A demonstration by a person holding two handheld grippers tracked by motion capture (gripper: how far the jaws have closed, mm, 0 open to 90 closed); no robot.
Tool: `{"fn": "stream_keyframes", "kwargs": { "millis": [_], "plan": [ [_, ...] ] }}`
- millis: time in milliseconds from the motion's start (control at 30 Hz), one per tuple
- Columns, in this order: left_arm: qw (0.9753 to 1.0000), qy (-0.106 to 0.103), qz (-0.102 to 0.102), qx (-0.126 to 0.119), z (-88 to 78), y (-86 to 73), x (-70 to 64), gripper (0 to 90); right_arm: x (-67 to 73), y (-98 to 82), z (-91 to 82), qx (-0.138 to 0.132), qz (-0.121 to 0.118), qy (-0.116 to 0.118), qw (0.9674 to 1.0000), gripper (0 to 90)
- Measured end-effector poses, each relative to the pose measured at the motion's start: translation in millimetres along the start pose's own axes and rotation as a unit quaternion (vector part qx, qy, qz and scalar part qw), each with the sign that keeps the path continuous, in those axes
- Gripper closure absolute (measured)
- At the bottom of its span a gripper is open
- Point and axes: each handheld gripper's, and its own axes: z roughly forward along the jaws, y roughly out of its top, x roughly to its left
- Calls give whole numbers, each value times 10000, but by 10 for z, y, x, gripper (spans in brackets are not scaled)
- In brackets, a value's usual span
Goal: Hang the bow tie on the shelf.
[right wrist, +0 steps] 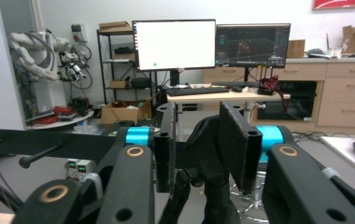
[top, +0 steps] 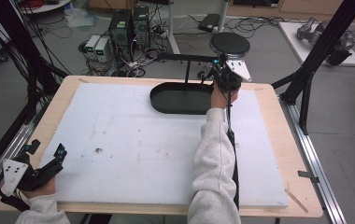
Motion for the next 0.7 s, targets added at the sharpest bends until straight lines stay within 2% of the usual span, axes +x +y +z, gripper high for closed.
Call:
{"fn": "stream_keyframes", "kwargs": {
  "millis": [67, 233, 400, 533, 667, 700],
  "plan": [
    [10000, 0, 1, -4, -2, 1, -1, 201, 6, 54, -41, -89, 11, 53, 9999, 597],
    [10000, 42, 5, -29, -6, 4, 0, 201, 28, 202, -143, -252, -114, 143, 9995, 581],
    [9999, 58, -20, -92, -23, 12, 14, 200, 6, 356, -281, -171, -140, 23, 9998, 420],
    [9999, 43, 6, -101, -26, 20, 8, 195, -36, 488, -437, -315, -182, -121, 9993, 277],
    [10000, 37, -6, -80, -18, 20, 3, 194, -64, 610, -593, -343, -314, -397, 9981, 108],
    [10000, 25, 4, -66, -17, 21, 1, 194, -65, 624, -620, -336, -356, -425, 9979, 106]
  ]
}}
